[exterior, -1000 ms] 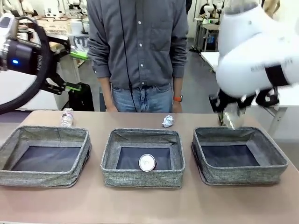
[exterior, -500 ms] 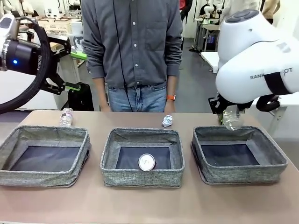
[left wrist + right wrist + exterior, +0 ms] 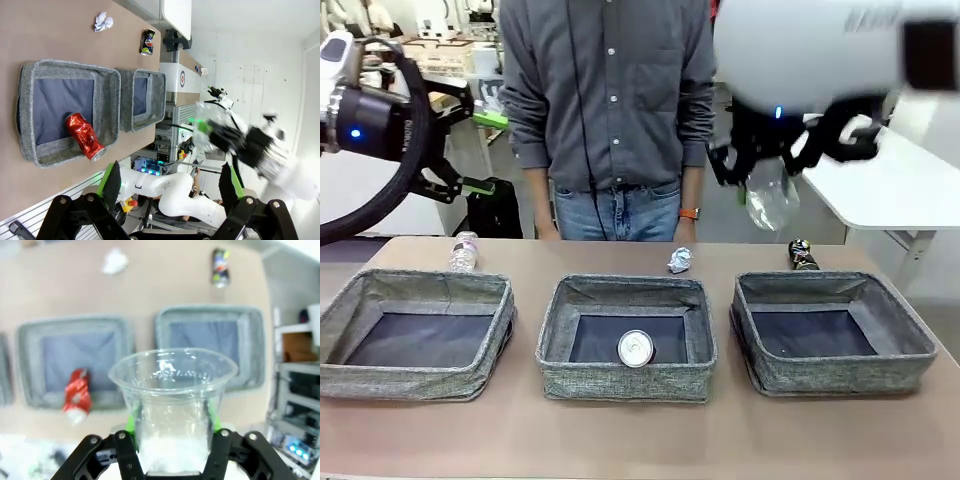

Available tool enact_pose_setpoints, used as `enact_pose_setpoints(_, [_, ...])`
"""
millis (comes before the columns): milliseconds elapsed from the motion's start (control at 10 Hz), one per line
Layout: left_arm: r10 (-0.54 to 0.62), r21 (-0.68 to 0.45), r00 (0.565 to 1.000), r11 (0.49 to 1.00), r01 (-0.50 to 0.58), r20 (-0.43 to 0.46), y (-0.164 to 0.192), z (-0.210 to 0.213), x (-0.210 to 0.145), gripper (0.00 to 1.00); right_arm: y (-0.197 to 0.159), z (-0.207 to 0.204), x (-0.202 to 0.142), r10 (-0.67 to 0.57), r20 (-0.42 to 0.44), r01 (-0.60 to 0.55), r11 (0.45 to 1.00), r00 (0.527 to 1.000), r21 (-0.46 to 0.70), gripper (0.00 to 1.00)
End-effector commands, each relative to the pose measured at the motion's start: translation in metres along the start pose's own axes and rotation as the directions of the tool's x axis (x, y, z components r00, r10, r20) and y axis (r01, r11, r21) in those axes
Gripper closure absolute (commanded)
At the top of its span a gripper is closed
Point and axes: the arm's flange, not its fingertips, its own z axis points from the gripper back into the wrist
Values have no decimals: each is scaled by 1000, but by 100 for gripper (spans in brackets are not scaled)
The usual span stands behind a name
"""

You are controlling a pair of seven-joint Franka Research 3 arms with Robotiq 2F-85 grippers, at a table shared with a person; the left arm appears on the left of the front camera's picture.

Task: Sort the waste into the appropriate baskets.
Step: Pick up the waste item pointed out by the person.

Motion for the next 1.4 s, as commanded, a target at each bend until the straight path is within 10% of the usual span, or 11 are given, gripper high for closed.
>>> enact_pose_setpoints(0, [-18, -5, 1000, 1000, 18, -3, 1, 1, 0, 0, 26, 40, 0, -49, -90, 56, 996, 995, 75, 42])
enact_pose_setpoints(900, [-18, -5, 1000, 1000, 18, -3, 1, 1, 0, 0, 64, 186, 11, -81, -106, 102, 973, 991, 206, 42])
enact_pose_setpoints(1300, [-18, -5, 1000, 1000, 18, -3, 1, 1, 0, 0, 45, 187, 16, -68, -85, 86, 968, 994, 236, 42])
